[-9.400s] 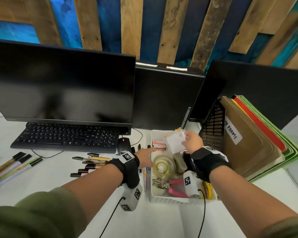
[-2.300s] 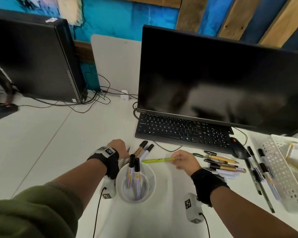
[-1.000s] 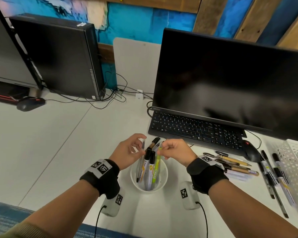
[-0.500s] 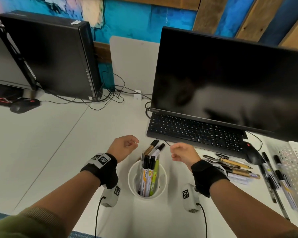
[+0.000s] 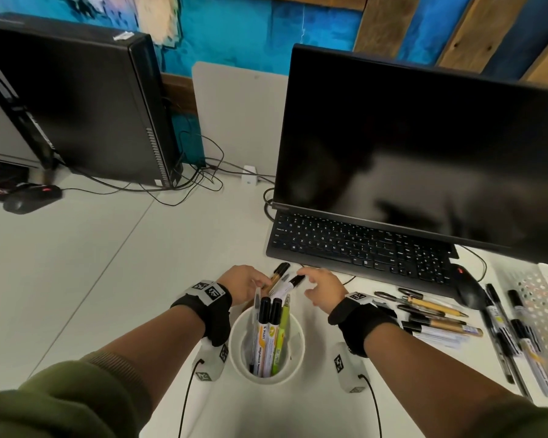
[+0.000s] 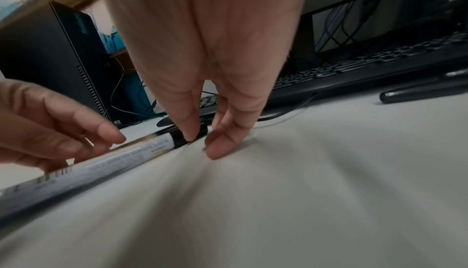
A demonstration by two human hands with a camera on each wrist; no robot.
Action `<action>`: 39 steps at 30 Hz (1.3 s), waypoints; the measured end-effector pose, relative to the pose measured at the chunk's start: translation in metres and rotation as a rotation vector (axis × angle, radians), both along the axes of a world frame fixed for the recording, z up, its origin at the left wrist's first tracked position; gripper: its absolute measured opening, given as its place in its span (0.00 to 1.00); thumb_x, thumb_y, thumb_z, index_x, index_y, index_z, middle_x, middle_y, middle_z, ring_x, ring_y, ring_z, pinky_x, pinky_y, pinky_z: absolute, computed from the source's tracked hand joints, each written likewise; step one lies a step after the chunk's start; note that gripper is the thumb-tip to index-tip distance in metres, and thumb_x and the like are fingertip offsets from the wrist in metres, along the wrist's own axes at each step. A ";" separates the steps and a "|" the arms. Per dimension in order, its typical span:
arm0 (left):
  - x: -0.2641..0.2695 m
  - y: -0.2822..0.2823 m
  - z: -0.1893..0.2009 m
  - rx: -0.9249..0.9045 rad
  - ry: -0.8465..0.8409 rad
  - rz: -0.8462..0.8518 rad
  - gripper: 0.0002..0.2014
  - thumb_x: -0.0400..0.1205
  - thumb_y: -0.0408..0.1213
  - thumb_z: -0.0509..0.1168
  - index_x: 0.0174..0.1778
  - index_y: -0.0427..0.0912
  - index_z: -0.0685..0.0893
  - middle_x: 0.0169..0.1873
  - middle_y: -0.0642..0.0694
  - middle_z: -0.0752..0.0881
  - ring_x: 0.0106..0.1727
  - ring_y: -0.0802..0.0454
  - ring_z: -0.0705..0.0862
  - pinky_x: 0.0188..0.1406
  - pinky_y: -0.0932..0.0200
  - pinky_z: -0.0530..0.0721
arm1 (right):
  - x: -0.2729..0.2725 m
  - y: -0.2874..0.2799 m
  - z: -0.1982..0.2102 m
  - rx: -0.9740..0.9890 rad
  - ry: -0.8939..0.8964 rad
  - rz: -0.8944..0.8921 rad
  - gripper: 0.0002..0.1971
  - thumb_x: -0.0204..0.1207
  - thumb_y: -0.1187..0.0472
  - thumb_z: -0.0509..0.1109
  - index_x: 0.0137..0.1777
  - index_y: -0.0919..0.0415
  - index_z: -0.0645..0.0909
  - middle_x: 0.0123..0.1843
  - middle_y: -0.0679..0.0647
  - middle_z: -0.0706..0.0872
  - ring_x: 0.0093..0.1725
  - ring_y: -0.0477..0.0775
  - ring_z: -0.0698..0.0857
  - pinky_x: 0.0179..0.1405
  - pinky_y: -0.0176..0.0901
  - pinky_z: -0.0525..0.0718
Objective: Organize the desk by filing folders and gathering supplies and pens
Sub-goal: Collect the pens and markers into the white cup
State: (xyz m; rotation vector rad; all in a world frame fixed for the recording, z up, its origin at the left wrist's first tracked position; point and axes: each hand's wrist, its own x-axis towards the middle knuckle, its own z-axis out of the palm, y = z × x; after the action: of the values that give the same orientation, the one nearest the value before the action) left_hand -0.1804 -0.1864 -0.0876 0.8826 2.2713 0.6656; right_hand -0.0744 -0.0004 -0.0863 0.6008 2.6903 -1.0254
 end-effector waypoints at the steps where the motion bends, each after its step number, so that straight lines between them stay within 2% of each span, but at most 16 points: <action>1: 0.000 0.000 0.001 -0.012 0.010 -0.003 0.13 0.79 0.33 0.68 0.59 0.46 0.87 0.56 0.42 0.85 0.58 0.48 0.82 0.58 0.66 0.72 | 0.001 0.002 -0.001 0.027 0.004 0.000 0.22 0.76 0.72 0.63 0.68 0.55 0.78 0.55 0.54 0.70 0.48 0.53 0.75 0.56 0.38 0.76; 3: -0.002 0.002 0.002 -0.011 0.020 0.019 0.13 0.78 0.33 0.69 0.58 0.44 0.87 0.57 0.42 0.85 0.60 0.47 0.82 0.57 0.66 0.72 | 0.004 0.005 -0.004 0.084 0.018 -0.003 0.18 0.75 0.71 0.65 0.63 0.59 0.81 0.54 0.55 0.70 0.51 0.57 0.78 0.61 0.38 0.75; 5: -0.004 0.005 0.005 -0.015 0.014 0.068 0.11 0.76 0.31 0.70 0.54 0.43 0.88 0.54 0.44 0.85 0.55 0.50 0.81 0.54 0.66 0.72 | 0.007 0.007 -0.006 0.105 0.024 -0.006 0.14 0.75 0.69 0.67 0.59 0.60 0.84 0.50 0.53 0.70 0.54 0.58 0.78 0.56 0.37 0.73; 9: -0.006 0.013 0.004 -0.061 0.012 0.184 0.07 0.73 0.35 0.72 0.37 0.52 0.82 0.48 0.50 0.84 0.47 0.52 0.81 0.46 0.64 0.75 | 0.011 0.011 -0.004 0.025 0.045 -0.007 0.10 0.71 0.69 0.71 0.51 0.62 0.87 0.36 0.45 0.69 0.44 0.51 0.73 0.44 0.35 0.71; 11: -0.006 0.017 0.002 -0.091 0.014 0.206 0.08 0.73 0.36 0.71 0.40 0.52 0.78 0.47 0.51 0.83 0.48 0.51 0.81 0.46 0.63 0.76 | 0.014 0.013 -0.004 -0.060 0.038 -0.042 0.06 0.69 0.71 0.72 0.43 0.62 0.87 0.31 0.45 0.74 0.39 0.53 0.75 0.38 0.40 0.74; 13: -0.006 0.018 0.004 -0.106 0.002 0.211 0.09 0.75 0.35 0.69 0.48 0.49 0.80 0.51 0.48 0.84 0.52 0.50 0.81 0.52 0.61 0.77 | 0.019 0.016 -0.001 -0.266 0.019 -0.159 0.10 0.70 0.74 0.71 0.36 0.57 0.83 0.32 0.51 0.81 0.35 0.53 0.77 0.34 0.39 0.79; 16: -0.010 0.014 0.005 -0.149 -0.009 0.175 0.17 0.79 0.36 0.65 0.65 0.45 0.79 0.59 0.44 0.84 0.62 0.45 0.80 0.64 0.57 0.76 | 0.026 0.020 0.007 -0.544 0.044 -0.279 0.09 0.73 0.75 0.70 0.42 0.61 0.82 0.38 0.55 0.84 0.37 0.48 0.80 0.35 0.32 0.85; 18: -0.010 0.007 0.009 -0.141 -0.016 0.163 0.13 0.82 0.35 0.61 0.62 0.44 0.80 0.60 0.41 0.84 0.63 0.42 0.80 0.64 0.55 0.75 | 0.031 0.021 0.013 -0.687 0.086 -0.353 0.08 0.72 0.76 0.70 0.47 0.65 0.82 0.38 0.54 0.84 0.37 0.47 0.82 0.35 0.32 0.86; 20: -0.010 -0.001 0.015 -0.064 -0.053 0.201 0.09 0.83 0.34 0.59 0.55 0.44 0.82 0.55 0.40 0.84 0.60 0.41 0.81 0.62 0.52 0.76 | 0.035 0.022 0.021 -0.789 0.153 -0.416 0.08 0.72 0.76 0.71 0.46 0.65 0.82 0.39 0.55 0.85 0.38 0.49 0.84 0.37 0.34 0.86; 22: -0.012 -0.009 0.022 0.077 -0.132 0.297 0.11 0.81 0.29 0.61 0.58 0.38 0.82 0.55 0.39 0.84 0.57 0.44 0.80 0.63 0.53 0.76 | 0.038 0.022 0.029 -0.858 0.228 -0.472 0.07 0.73 0.76 0.69 0.45 0.65 0.82 0.39 0.57 0.85 0.37 0.51 0.84 0.39 0.36 0.87; 24: -0.014 -0.017 0.031 0.236 -0.216 0.400 0.11 0.79 0.25 0.63 0.55 0.38 0.82 0.53 0.37 0.84 0.56 0.42 0.81 0.64 0.49 0.79 | 0.039 0.023 0.039 -0.892 0.304 -0.522 0.06 0.75 0.76 0.68 0.45 0.65 0.82 0.38 0.59 0.85 0.34 0.50 0.84 0.38 0.36 0.87; 27: -0.015 -0.027 0.049 0.442 -0.256 0.514 0.11 0.77 0.22 0.65 0.43 0.45 0.81 0.42 0.41 0.84 0.47 0.44 0.82 0.51 0.50 0.84 | 0.040 0.027 0.054 -0.961 0.433 -0.604 0.04 0.75 0.73 0.69 0.45 0.66 0.84 0.38 0.59 0.86 0.34 0.50 0.83 0.37 0.36 0.87; 29: -0.012 -0.031 0.062 0.559 -0.262 0.554 0.13 0.76 0.21 0.65 0.43 0.46 0.80 0.37 0.44 0.83 0.42 0.47 0.82 0.44 0.54 0.84 | 0.040 0.029 0.065 -1.022 0.508 -0.660 0.02 0.74 0.71 0.71 0.45 0.65 0.83 0.37 0.58 0.85 0.34 0.51 0.83 0.38 0.36 0.88; 31: -0.006 -0.034 0.073 0.653 -0.286 0.568 0.16 0.75 0.19 0.65 0.48 0.47 0.79 0.36 0.45 0.82 0.40 0.47 0.81 0.42 0.54 0.84 | 0.041 0.026 0.078 -1.062 0.545 -0.664 0.01 0.75 0.69 0.71 0.43 0.64 0.83 0.34 0.56 0.84 0.31 0.49 0.82 0.37 0.36 0.85; 35: 0.012 -0.039 0.086 0.715 -0.314 0.545 0.32 0.75 0.18 0.65 0.72 0.49 0.69 0.38 0.42 0.81 0.41 0.45 0.84 0.48 0.48 0.87 | 0.045 0.013 0.096 -1.056 0.534 -0.562 0.04 0.75 0.70 0.69 0.40 0.67 0.82 0.31 0.56 0.81 0.29 0.49 0.77 0.33 0.37 0.79; 39: 0.031 -0.039 0.094 0.701 -0.294 0.461 0.43 0.74 0.18 0.66 0.78 0.59 0.60 0.44 0.41 0.82 0.41 0.43 0.85 0.48 0.46 0.87 | 0.049 0.000 0.098 -0.935 0.472 -0.399 0.06 0.74 0.72 0.69 0.36 0.70 0.82 0.29 0.59 0.78 0.26 0.50 0.74 0.27 0.37 0.74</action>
State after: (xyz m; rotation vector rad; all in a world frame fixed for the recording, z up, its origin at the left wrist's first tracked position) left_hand -0.1498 -0.2257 0.0068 0.4868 1.9838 1.7419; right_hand -0.0255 -0.0006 0.0116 0.7442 2.0107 -2.5490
